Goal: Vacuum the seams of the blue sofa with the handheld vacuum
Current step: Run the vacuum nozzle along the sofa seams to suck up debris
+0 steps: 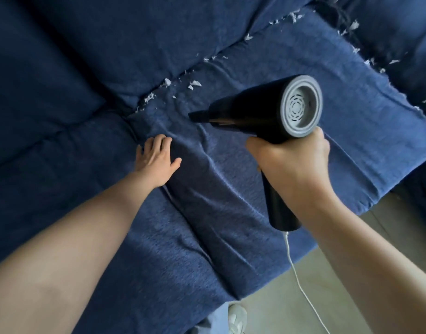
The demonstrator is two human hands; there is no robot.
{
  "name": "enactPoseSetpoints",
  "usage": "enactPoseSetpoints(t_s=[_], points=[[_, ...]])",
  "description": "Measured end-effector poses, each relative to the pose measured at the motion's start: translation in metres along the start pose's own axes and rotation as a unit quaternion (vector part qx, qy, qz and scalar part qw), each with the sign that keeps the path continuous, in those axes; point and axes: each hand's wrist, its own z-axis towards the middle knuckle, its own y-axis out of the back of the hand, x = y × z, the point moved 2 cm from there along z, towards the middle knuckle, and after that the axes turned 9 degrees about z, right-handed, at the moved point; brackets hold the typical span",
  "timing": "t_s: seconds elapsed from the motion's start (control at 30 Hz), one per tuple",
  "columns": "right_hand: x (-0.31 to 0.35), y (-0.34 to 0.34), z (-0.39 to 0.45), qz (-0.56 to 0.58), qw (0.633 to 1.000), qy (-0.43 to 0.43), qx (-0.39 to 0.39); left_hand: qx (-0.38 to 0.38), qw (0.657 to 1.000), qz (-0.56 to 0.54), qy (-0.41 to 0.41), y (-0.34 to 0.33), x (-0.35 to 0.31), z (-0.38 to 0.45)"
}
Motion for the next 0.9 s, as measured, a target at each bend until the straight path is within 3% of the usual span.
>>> enactPoseSetpoints(t_s=[0.1, 0.27, 0.37, 0.57, 0.8, 0.9], points=[[0.009, -0.027, 0.015, 0.008, 1.000, -0.004, 0.024, -0.013, 0.999, -0.024, 0.044, 0.005, 0.015, 0.023], [0.021, -0.071, 0.038, 0.017, 0.997, 0.000, 0.069, 0.062, 0.988, -0.074, 0.121, 0.007, 0.029, 0.058], [0.025, -0.090, 0.047, 0.032, 0.996, -0.005, 0.088, 0.100, 0.986, -0.062, 0.117, -0.005, 0.019, 0.054], [0.021, -0.121, 0.056, 0.012, 0.992, -0.011, 0.129, 0.093, 0.990, -0.029, 0.104, -0.017, 0.009, 0.044], [0.021, -0.119, 0.068, 0.039, 0.995, -0.024, 0.091, 0.056, 0.993, -0.024, 0.104, -0.026, 0.013, 0.044], [0.026, -0.122, 0.072, 0.025, 0.993, -0.022, 0.115, 0.059, 0.993, -0.026, 0.101, -0.025, 0.013, 0.045]])
